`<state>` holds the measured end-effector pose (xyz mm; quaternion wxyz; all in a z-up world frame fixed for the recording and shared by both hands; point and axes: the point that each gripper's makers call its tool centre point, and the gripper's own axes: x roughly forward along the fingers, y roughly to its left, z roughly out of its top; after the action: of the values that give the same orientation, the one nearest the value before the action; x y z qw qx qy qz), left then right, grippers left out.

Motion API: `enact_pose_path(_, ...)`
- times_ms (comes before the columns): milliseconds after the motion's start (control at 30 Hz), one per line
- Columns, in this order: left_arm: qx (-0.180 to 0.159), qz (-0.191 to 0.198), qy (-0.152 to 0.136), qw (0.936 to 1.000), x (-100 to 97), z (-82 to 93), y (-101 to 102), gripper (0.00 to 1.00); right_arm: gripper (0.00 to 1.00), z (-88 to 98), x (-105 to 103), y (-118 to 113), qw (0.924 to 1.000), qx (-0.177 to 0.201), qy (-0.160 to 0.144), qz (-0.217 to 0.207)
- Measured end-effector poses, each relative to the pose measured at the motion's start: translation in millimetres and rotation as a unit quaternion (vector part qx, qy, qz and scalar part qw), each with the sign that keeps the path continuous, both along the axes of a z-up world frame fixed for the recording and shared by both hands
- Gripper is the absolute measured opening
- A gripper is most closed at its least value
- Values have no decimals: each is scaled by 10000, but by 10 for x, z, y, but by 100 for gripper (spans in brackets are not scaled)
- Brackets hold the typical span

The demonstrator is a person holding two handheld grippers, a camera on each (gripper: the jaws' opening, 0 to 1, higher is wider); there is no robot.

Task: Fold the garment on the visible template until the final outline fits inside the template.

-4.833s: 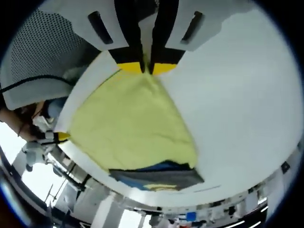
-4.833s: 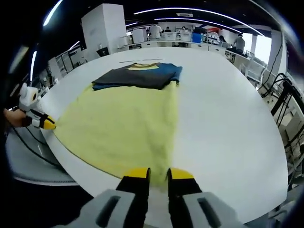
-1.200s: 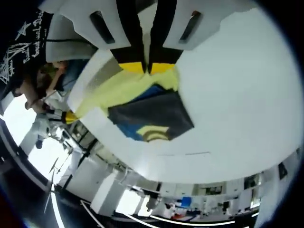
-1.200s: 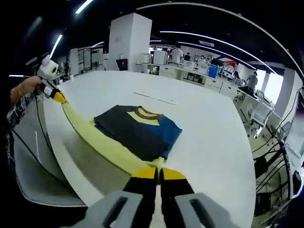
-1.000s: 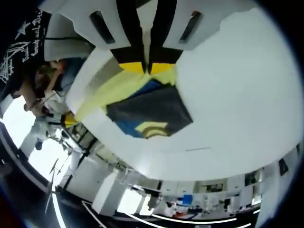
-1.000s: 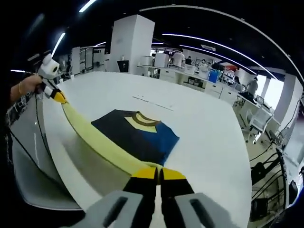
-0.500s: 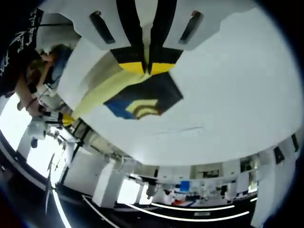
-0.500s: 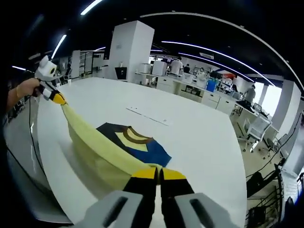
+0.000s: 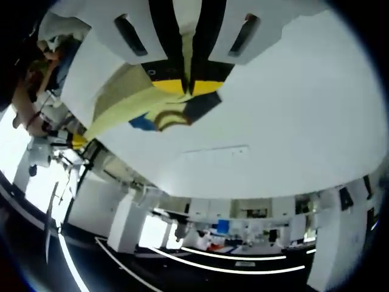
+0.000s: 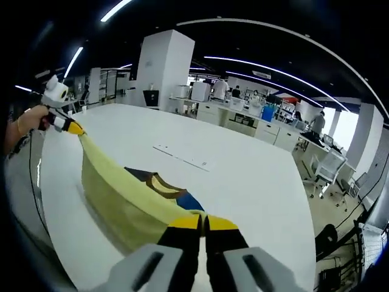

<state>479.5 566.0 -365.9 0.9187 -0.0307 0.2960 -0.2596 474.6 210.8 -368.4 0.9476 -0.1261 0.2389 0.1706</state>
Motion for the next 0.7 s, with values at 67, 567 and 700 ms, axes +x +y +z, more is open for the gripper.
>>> enact_pose_path(67,44,37,-36,10000,87,-20,6,0,0,7,69,1,10000,3,-25,-10)
enact_pose_path(567,-164,454,-131,9987,639,-237,9,0,0,-287,541,-50,9995,101,85,-296)
enact_pose_path(700,-129,537,-122,9984,778,-371,1,0,0,-401,679,-59,9992,122,110,-364)
